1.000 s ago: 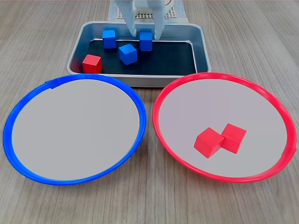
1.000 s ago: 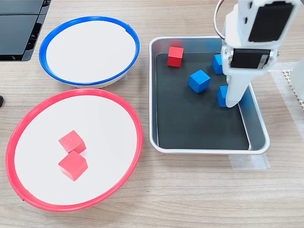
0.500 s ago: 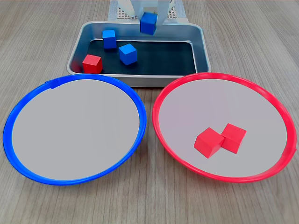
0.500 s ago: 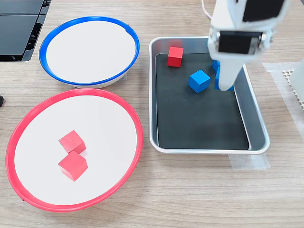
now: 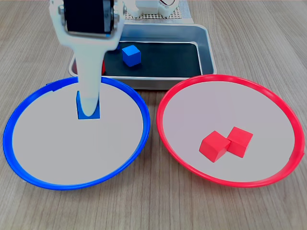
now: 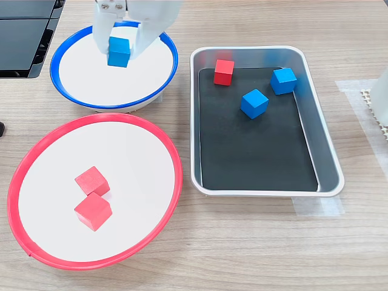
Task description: Move six blocks from tray to matching dishes
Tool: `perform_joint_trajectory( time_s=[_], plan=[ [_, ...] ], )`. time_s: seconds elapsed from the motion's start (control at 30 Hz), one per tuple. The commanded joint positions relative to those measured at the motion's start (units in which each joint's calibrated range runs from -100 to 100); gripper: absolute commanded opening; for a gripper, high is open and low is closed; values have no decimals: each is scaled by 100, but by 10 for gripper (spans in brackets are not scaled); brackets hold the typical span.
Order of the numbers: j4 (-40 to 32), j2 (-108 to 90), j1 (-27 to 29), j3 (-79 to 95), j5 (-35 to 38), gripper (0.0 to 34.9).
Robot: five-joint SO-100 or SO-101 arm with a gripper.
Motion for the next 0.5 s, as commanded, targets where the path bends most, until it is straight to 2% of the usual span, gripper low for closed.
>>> perform_joint_trajectory(
  time_s=[0.0, 0.03, 0.1, 0.2, 0.27, 0.3, 0.37, 0.47],
  plan=[
    [-596, -114, 73, 53, 44, 126],
    [-671, -233, 73, 207, 54, 130],
    [-761, -600, 110, 617, 59, 103],
    [-770, -1445, 176, 1546, 176, 89],
    [-662, -2118, 233, 2310, 303, 23],
    [-547, -2511, 270, 2747, 357, 4],
    [-217, -3338, 355, 3803, 435, 2],
    [-233, -4208, 393, 5214, 508, 2]
  ],
)
